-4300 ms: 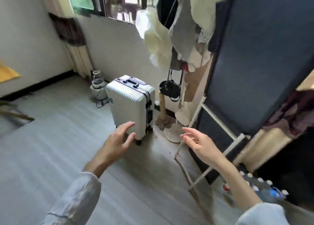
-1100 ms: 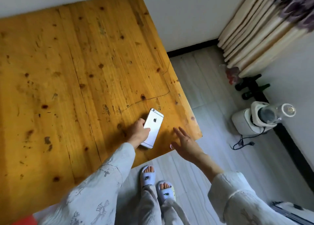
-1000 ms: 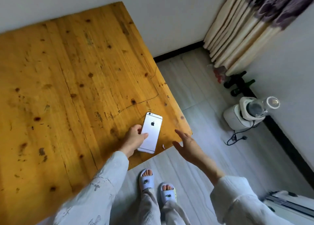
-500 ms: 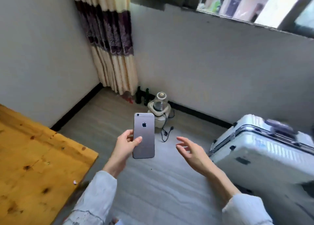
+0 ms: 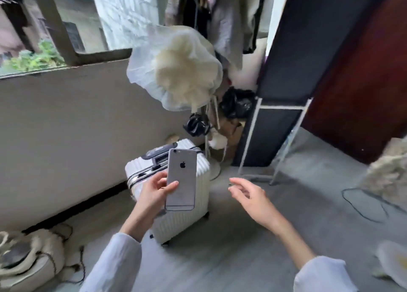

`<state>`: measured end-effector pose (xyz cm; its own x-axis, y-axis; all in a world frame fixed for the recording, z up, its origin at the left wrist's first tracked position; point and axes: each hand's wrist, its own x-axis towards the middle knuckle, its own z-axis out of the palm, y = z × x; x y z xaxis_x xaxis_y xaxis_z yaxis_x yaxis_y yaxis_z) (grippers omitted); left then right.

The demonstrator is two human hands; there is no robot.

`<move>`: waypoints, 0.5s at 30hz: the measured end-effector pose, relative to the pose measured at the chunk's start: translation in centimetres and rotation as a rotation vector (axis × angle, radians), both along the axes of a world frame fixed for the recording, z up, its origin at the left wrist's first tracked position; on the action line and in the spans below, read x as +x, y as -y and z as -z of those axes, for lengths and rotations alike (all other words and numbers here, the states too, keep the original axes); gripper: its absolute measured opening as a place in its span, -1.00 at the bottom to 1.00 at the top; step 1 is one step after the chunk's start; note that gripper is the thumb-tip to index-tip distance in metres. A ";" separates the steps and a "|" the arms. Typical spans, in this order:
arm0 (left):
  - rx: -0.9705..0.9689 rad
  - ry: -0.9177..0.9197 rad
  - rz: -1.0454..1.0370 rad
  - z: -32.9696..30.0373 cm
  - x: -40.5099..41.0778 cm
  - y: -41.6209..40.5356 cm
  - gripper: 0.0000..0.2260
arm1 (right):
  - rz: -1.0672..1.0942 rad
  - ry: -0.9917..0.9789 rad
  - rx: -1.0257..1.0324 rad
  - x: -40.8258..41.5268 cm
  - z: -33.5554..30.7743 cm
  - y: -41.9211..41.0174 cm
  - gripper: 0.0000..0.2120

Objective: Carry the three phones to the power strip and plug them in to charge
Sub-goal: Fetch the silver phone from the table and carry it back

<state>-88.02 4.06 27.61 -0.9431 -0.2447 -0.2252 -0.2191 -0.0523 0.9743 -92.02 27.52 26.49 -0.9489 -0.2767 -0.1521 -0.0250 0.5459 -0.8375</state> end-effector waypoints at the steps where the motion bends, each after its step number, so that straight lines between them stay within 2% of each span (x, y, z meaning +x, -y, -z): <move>1: 0.001 -0.008 0.060 -0.1 -2.3 -2.1 -0.86 | 0.070 0.001 -0.015 -0.9 0.1 -2.3 -0.70; 7: 0.021 0.015 0.375 0.7 -15.4 -14.8 -0.89 | 0.418 -0.010 -0.034 -7.5 -0.1 -15.3 -0.72; 15: 0.006 0.033 0.663 1.1 -31.5 -29.8 -0.90 | 0.725 -0.023 -0.039 -17.6 -0.1 -28.1 -0.71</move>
